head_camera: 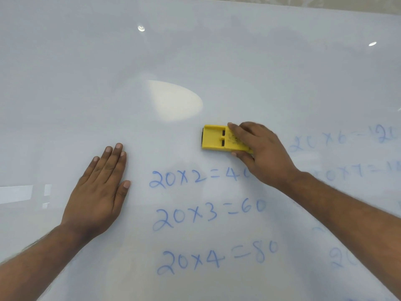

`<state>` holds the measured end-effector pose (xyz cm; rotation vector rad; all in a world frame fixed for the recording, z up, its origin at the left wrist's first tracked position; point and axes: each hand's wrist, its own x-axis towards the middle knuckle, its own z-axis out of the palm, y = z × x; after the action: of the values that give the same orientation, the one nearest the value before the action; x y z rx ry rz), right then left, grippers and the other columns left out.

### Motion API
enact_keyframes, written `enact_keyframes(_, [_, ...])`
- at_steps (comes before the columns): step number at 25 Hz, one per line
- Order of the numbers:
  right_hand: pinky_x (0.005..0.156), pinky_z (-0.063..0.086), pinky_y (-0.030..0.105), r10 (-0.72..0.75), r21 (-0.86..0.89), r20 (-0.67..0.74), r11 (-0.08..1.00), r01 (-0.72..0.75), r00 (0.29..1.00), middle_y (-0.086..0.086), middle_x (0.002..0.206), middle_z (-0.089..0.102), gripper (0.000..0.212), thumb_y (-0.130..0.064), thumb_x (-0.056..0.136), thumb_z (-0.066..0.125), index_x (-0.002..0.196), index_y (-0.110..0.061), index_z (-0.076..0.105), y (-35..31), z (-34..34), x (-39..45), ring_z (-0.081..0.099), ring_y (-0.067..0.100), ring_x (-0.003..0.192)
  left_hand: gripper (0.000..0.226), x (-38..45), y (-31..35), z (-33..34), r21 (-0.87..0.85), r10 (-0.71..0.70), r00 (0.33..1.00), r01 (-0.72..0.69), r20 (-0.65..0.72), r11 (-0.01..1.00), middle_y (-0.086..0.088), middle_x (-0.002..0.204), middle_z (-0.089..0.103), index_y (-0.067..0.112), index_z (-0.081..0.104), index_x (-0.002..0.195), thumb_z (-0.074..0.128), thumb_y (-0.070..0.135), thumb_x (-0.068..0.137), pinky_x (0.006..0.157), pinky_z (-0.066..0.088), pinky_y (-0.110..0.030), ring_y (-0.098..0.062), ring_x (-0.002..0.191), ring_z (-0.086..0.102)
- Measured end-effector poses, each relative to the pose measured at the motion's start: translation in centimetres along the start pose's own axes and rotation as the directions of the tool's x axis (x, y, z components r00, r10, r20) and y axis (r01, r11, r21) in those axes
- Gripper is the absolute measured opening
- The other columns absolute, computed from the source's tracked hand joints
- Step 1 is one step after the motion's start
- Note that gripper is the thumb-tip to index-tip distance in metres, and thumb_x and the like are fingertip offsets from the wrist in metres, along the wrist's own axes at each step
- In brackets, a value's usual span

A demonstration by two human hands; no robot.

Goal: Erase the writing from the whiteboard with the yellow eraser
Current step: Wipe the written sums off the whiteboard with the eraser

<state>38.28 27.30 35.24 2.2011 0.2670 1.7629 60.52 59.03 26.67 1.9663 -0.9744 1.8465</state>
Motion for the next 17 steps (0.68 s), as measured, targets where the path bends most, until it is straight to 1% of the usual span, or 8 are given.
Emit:
enact_keyframes(3, [0.094, 0.044, 0.038, -0.06, -0.02, 0.054, 0.998, 0.061, 0.997, 0.009, 0.122, 0.057, 0.056, -0.027, 0.09, 0.064, 0.141, -0.013, 0.046, -0.1, -0.1, -2.9, 0.054, 0.029, 0.109, 0.062, -0.5, 0.1, 0.2, 0.022, 0.031, 0.999, -0.031, -0.011, 0.999, -0.005, 0.17, 0.016, 0.008, 0.02, 0.16, 0.025, 0.035, 0.105, 0.129, 0.01, -0.04, -0.02, 0.158, 0.011])
enact_keyframes(7, [0.091, 0.045, 0.039, -0.111, -0.063, 0.127, 0.991, 0.12, 0.986, 0.009, 0.12, 0.058, 0.054, -0.031, 0.093, 0.059, 0.142, -0.015, 0.046, 0.8, -1.0, -5.8, 0.055, 0.029, 0.107, 0.065, -1.0, 0.1, 0.2, 0.024, 0.013, 1.0, -0.013, 0.002, 1.0, -0.006, 0.171, 0.014, 0.007, 0.019, 0.16, 0.025, 0.039, 0.104, 0.128, 0.012, -0.042, -0.02, 0.158, 0.011])
enact_keyframes(10, [0.09, 0.046, 0.038, -0.131, -0.093, 0.161, 0.985, 0.148, 0.978, 0.009, 0.119, 0.059, 0.054, -0.034, 0.092, 0.056, 0.142, -0.016, 0.046, 1.6, -1.6, -6.2, 0.056, 0.03, 0.106, 0.067, -1.1, 0.0, 0.3, 0.022, 0.007, 1.0, -0.007, 0.011, 1.0, -0.005, 0.171, 0.012, 0.008, 0.017, 0.161, 0.024, 0.042, 0.104, 0.128, 0.012, -0.042, -0.02, 0.158, 0.011])
enact_keyframes(12, [0.09, 0.044, 0.037, -0.116, -0.094, 0.133, 0.987, 0.129, 0.984, 0.009, 0.118, 0.058, 0.055, -0.032, 0.091, 0.06, 0.142, -0.016, 0.046, 1.8, -1.5, -5.5, 0.056, 0.029, 0.105, 0.067, -1.2, 0.0, 0.3, 0.022, 0.006, 1.0, -0.006, 0.014, 1.0, -0.005, 0.171, 0.012, 0.007, 0.017, 0.161, 0.024, 0.042, 0.104, 0.128, 0.011, -0.042, -0.02, 0.158, 0.011])
enact_keyframes(14, [0.089, 0.042, 0.035, -0.06, -0.069, 0.078, 0.995, 0.066, 0.995, 0.008, 0.116, 0.057, 0.057, -0.028, 0.089, 0.066, 0.141, -0.016, 0.047, 1.5, -1.1, -4.4, 0.055, 0.028, 0.103, 0.067, -1.2, 0.0, 0.2, 0.025, 0.007, 1.0, -0.008, 0.017, 1.0, -0.005, 0.171, 0.013, 0.007, 0.017, 0.161, 0.024, 0.042, 0.104, 0.129, 0.01, -0.041, -0.02, 0.158, 0.011])
enact_keyframes(16, [0.09, 0.041, 0.035, -0.018, -0.04, 0.044, 0.999, 0.02, 0.999, 0.008, 0.116, 0.057, 0.058, -0.026, 0.087, 0.067, 0.141, -0.016, 0.047, 0.9, -0.7, -3.5, 0.054, 0.028, 0.103, 0.067, -1.2, 0.1, 0.2, 0.024, 0.006, 1.0, -0.006, 0.023, 1.0, -0.005, 0.171, 0.012, 0.007, 0.017, 0.161, 0.025, 0.041, 0.103, 0.129, 0.009, -0.04, -0.02, 0.158, 0.01])
enact_keyframes(17, [0.09, 0.041, 0.036, -0.02, -0.027, 0.042, 0.999, 0.021, 0.999, 0.008, 0.116, 0.057, 0.058, -0.026, 0.087, 0.066, 0.141, -0.015, 0.047, 0.6, -0.6, -3.5, 0.054, 0.028, 0.103, 0.067, -1.2, 0.1, 0.2, 0.022, 0.006, 1.0, -0.006, 0.026, 1.0, -0.005, 0.171, 0.012, 0.007, 0.017, 0.161, 0.025, 0.042, 0.103, 0.129, 0.009, -0.04, -0.019, 0.158, 0.01])
